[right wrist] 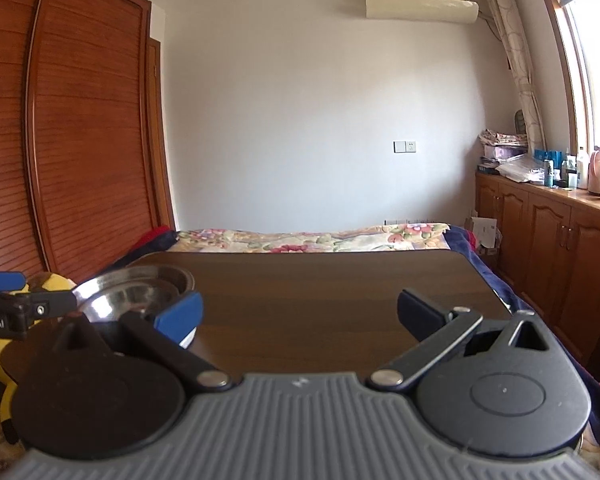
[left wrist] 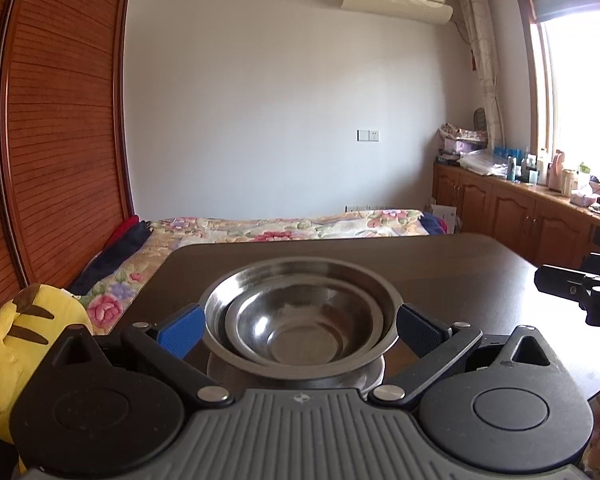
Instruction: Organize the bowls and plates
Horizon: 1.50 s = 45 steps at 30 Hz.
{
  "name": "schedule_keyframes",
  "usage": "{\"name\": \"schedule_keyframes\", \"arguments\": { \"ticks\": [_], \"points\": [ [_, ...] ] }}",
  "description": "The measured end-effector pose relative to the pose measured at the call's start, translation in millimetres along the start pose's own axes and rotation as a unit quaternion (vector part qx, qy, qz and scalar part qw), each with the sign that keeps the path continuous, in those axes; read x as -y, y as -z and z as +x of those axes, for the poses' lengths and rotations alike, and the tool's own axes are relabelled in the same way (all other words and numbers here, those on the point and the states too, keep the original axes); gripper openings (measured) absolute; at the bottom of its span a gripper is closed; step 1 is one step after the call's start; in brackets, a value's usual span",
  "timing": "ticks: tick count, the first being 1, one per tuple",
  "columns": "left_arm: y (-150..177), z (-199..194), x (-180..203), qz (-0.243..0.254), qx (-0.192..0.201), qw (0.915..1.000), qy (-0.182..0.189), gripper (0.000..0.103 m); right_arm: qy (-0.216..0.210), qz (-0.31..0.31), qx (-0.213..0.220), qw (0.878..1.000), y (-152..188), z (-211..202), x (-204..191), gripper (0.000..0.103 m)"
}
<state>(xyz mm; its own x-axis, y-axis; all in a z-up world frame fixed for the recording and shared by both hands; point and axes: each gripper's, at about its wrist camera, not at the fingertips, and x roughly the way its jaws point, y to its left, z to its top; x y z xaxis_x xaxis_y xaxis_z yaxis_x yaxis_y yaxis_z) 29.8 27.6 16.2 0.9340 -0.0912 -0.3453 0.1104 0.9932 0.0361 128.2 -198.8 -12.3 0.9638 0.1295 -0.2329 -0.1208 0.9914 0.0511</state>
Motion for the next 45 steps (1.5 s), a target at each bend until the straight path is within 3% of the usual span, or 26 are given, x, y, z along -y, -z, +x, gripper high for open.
{"name": "schedule_keyframes", "arguments": {
  "ticks": [45],
  "points": [
    [5.7,4.8,0.6,0.006,-0.009,0.9999,-0.008,0.103,0.03,-0.008,-0.014,0.999,4.1,1.7,0.8,0.103]
  ]
}}
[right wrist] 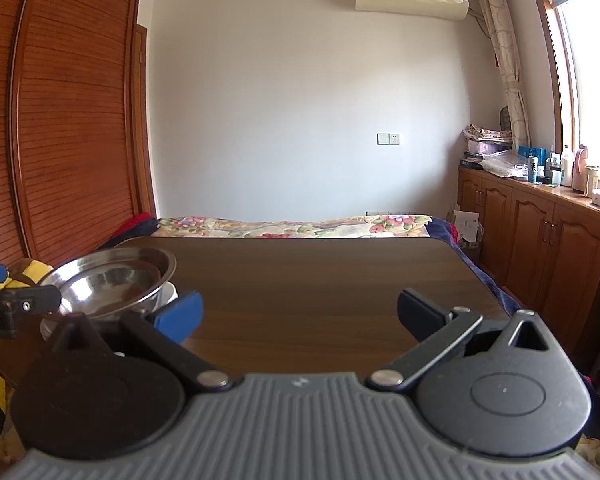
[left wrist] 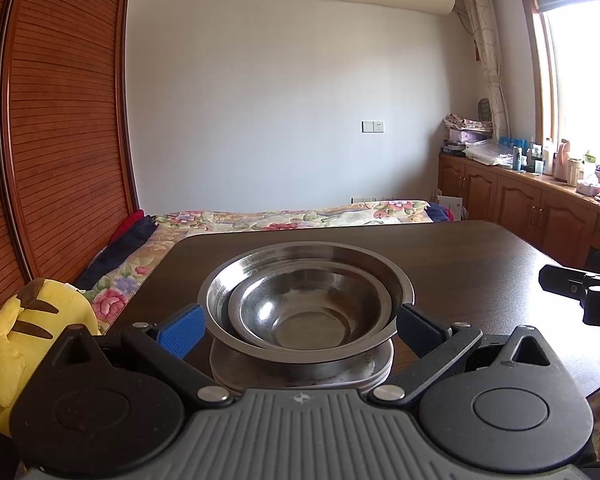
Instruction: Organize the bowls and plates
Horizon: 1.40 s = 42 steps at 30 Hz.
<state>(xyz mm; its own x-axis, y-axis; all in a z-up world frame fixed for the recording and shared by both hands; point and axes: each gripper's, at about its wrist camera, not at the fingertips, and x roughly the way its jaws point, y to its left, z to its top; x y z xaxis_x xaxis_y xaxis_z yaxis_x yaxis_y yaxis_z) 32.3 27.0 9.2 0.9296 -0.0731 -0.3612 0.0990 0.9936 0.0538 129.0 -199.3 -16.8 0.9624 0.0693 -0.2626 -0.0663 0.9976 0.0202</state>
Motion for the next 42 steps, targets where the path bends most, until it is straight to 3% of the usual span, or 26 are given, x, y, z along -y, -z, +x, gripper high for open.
{"name": "schedule_keyframes", "arguments": {
  "ticks": [42],
  "points": [
    [0.2,0.3,-0.9,0.0,0.0,1.0,-0.001,0.103,0.001,0.004,-0.001,1.0,0.4,-1.7,5.5,0.103]
  ]
}}
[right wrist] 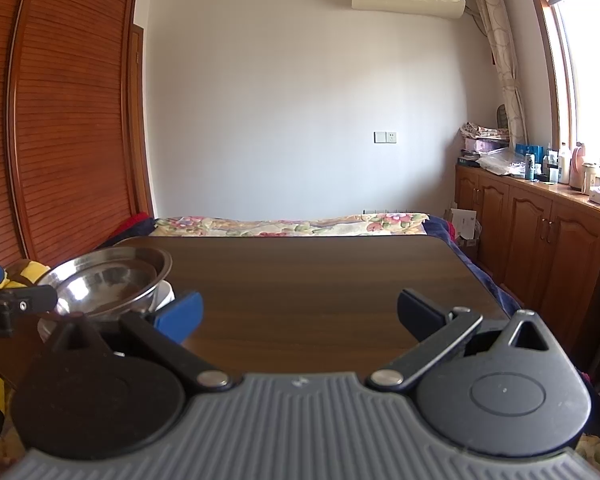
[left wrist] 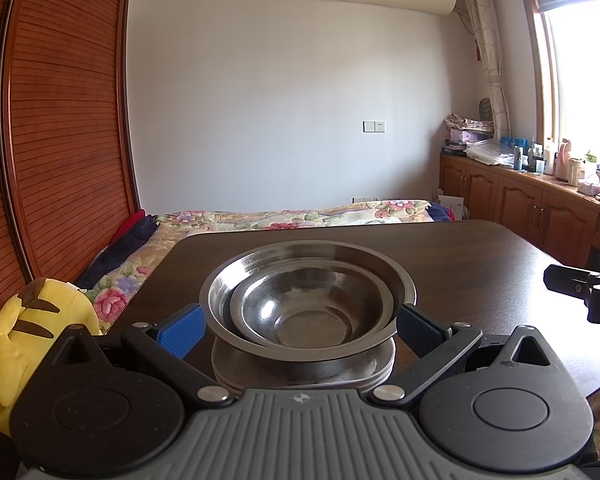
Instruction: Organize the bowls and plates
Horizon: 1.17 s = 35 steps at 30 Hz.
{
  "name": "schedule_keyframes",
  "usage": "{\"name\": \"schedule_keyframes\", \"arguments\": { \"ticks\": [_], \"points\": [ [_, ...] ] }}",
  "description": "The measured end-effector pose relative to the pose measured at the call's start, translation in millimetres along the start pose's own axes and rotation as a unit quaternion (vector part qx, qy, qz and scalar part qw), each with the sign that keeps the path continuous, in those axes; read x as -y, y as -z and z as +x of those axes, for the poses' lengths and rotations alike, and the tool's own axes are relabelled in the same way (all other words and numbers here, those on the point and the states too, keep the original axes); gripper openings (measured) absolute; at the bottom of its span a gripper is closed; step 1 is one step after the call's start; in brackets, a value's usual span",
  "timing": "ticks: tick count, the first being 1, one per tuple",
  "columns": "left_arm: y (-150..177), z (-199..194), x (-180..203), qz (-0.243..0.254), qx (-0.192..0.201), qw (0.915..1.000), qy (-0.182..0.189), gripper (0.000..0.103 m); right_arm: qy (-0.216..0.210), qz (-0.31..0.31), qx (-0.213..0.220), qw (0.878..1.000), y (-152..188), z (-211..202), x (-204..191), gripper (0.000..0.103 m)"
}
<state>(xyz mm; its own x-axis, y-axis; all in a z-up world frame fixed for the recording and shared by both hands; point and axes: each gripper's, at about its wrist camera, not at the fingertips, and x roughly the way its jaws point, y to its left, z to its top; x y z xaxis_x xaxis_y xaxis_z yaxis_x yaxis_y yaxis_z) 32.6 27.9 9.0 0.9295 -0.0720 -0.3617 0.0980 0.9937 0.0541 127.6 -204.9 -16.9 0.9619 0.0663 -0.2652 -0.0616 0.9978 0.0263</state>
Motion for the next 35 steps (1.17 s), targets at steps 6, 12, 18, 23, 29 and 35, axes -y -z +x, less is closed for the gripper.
{"name": "schedule_keyframes", "arguments": {
  "ticks": [6,12,18,23,29,35],
  "points": [
    [0.3,-0.2,-0.3,-0.001,0.0,1.0,0.0,0.103,0.001,-0.001,0.0,1.0,0.8,0.2,1.1,0.103],
    [0.6,-0.2,-1.0,-0.001,0.0,1.0,0.0,0.103,0.001,0.001,0.0,1.0,1.9,-0.3,3.1,0.103],
    [0.6,-0.1,-0.8,0.0,-0.001,1.0,0.0,0.103,0.001,0.001,-0.001,1.0,2.0,-0.3,3.3,0.103],
    [0.6,-0.2,-0.7,-0.001,-0.001,1.0,0.0,0.103,0.001,0.001,0.0,1.0,1.8,-1.3,4.0,0.103],
    [0.6,-0.2,-0.6,-0.001,-0.001,1.0,0.0,0.103,0.001,0.002,-0.002,1.0,2.0,-1.0,5.3,0.103],
    [0.6,0.0,-0.8,0.0,-0.001,1.0,-0.001,0.103,0.001,0.002,-0.001,1.0,1.8,-0.4,5.2,0.103]
  ]
}}
